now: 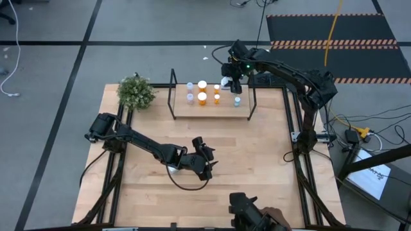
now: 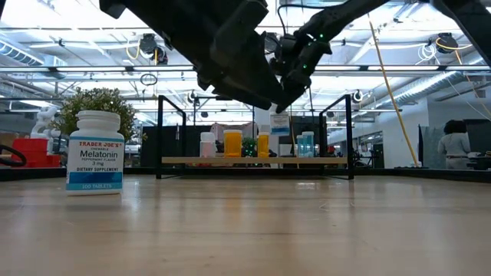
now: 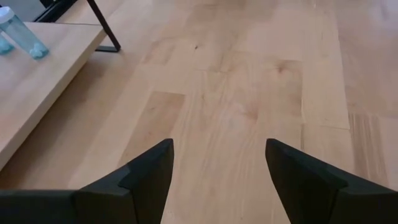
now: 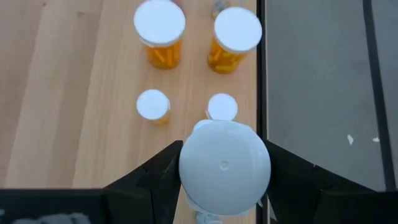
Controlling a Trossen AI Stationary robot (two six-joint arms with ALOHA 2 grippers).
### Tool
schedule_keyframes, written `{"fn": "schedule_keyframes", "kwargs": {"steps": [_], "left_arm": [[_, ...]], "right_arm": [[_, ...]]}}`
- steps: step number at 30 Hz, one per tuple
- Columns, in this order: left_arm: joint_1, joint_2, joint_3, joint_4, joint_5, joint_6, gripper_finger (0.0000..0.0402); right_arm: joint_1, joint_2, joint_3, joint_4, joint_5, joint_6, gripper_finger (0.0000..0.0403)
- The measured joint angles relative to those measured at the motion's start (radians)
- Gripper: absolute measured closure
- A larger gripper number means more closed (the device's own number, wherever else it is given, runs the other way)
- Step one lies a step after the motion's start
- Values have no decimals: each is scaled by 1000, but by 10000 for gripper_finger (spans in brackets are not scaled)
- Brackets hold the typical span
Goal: Pick and place medicine bottles onto shelf by color
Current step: Put the right white pill bottle on the shelf
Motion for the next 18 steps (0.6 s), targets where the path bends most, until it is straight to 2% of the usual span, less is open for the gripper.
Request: {"fn": "schedule_keyframes", "kwargs": {"steps": [9,18], "left_arm": [[-17,0,0,12,2,-10,149],[-18,0,0,14,2,-13,149]], "right_arm": [[-29,9,-17,20,-49,-3,210],[-32,10,-135,96,-48,-10,210]]}}
